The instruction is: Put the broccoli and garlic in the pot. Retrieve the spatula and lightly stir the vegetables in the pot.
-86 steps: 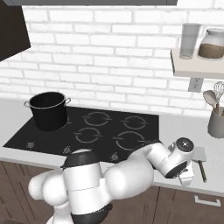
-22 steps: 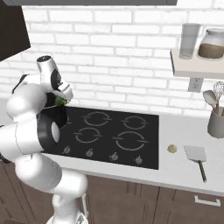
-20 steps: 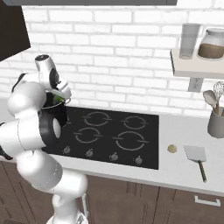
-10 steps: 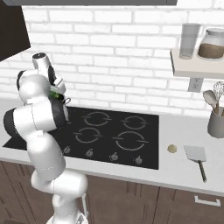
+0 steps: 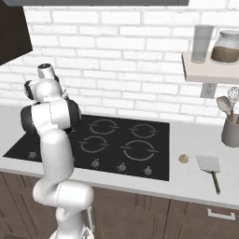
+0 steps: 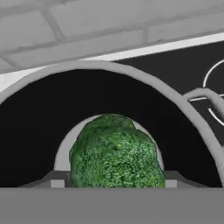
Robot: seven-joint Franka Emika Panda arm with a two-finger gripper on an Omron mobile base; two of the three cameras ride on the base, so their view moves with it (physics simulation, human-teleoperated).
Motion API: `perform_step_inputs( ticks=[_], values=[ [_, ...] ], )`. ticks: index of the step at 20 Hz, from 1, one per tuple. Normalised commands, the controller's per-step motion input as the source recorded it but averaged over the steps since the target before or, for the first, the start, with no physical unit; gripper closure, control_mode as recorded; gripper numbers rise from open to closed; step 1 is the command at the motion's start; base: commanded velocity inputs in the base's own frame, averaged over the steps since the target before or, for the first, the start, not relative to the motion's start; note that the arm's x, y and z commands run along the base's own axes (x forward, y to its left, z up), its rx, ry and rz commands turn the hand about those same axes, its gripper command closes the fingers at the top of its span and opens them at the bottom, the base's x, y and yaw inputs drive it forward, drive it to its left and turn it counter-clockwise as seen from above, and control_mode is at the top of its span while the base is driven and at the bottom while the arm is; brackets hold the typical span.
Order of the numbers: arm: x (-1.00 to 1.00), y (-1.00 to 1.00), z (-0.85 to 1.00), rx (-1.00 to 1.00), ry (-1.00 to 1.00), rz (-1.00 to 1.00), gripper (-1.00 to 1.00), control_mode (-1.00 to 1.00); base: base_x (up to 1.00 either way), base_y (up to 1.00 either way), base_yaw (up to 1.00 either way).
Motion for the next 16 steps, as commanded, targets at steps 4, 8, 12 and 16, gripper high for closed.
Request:
perform_step_inputs(
  ticks=[4, 8, 12, 16],
  values=[
    [0.38, 0.31, -0.43, 0.00, 0.08, 0.00, 1.00, -1.00, 0.00, 0.00, 0.00],
    [0.30, 0.19, -0.28, 0.00, 0.06, 0.00, 1.00, -1.00, 0.00, 0.00, 0.00],
    [0.07, 0.09, -0.27, -0.02, 0.01, 0.00, -1.00, -1.00, 0.00, 0.00, 0.00],
    [-0.02, -0.02, -0.15, -0.05, 0.00, 0.00, -1.00, -1.00, 0.00, 0.00, 0.00]
  ],
)
